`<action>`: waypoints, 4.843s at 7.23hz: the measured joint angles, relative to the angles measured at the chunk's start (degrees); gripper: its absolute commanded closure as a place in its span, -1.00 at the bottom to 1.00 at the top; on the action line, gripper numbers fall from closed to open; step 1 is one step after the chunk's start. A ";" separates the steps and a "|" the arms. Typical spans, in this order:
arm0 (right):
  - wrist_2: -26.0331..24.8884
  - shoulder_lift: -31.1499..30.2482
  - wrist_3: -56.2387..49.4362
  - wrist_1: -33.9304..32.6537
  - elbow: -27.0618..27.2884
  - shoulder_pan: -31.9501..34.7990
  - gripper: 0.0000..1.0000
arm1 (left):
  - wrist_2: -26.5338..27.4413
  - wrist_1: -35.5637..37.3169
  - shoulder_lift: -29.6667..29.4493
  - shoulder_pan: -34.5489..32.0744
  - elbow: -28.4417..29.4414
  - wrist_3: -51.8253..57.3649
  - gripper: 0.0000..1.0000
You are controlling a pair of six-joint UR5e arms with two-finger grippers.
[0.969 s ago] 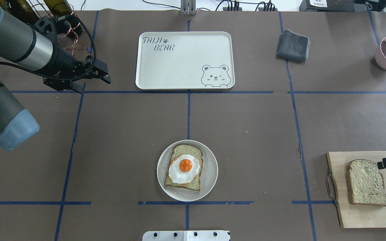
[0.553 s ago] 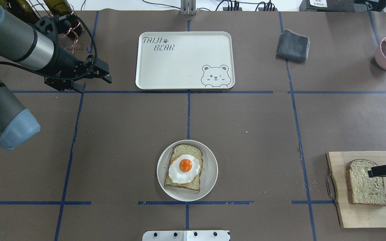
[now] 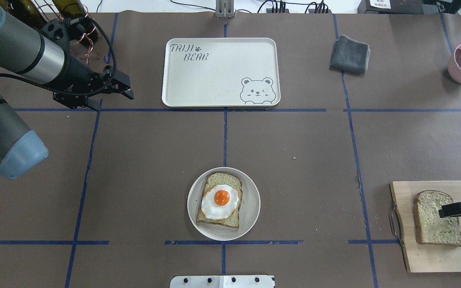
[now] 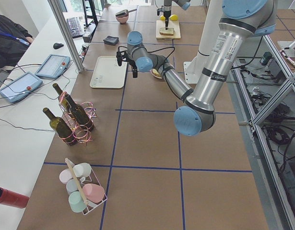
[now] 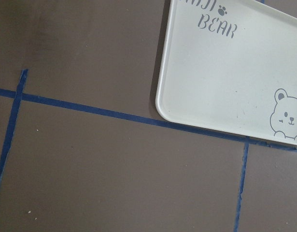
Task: Make sandwich and place on tray
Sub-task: 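Grasp the bread slice on the cutting board with the right gripper, then lift the bread slice and carry it toward the egg toast plate, then lower the bread slice onto the egg toast and open the right gripper, then raise the right gripper away while the left gripper moves toward the plate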
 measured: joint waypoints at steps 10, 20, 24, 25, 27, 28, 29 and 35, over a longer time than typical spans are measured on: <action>0.62 0.16 0.08 0.18 2.63 0.44 1.00 | 1.07 0.04 0.09 -0.09 0.08 0.00 -1.00; 9.13 39.55 28.42 -0.36 1.89 2.08 1.00 | 1.06 0.00 0.31 -0.01 1.10 0.20 -1.00; -7.79 45.82 30.54 -0.56 -0.53 -13.19 1.00 | 1.06 -0.08 0.59 0.00 1.75 0.41 -1.00; -11.33 46.36 30.58 -0.55 -1.34 -16.09 1.00 | 1.06 -0.08 0.64 0.03 1.80 0.43 -1.00; -16.29 47.62 30.59 -0.55 -3.27 -19.90 1.00 | 1.06 -0.11 0.71 0.07 1.87 0.44 -1.00; -17.14 48.40 30.58 -0.60 -4.50 -20.49 1.00 | 1.06 -0.17 0.71 0.08 2.00 0.44 -1.00; -17.44 48.57 30.53 -0.63 -5.41 -20.65 -0.10 | 1.13 -0.67 0.63 0.08 2.49 0.40 -1.00; -8.17 48.76 30.20 -7.21 -4.66 -12.13 -1.00 | 4.59 -3.49 0.00 4.49 3.74 -1.57 -1.00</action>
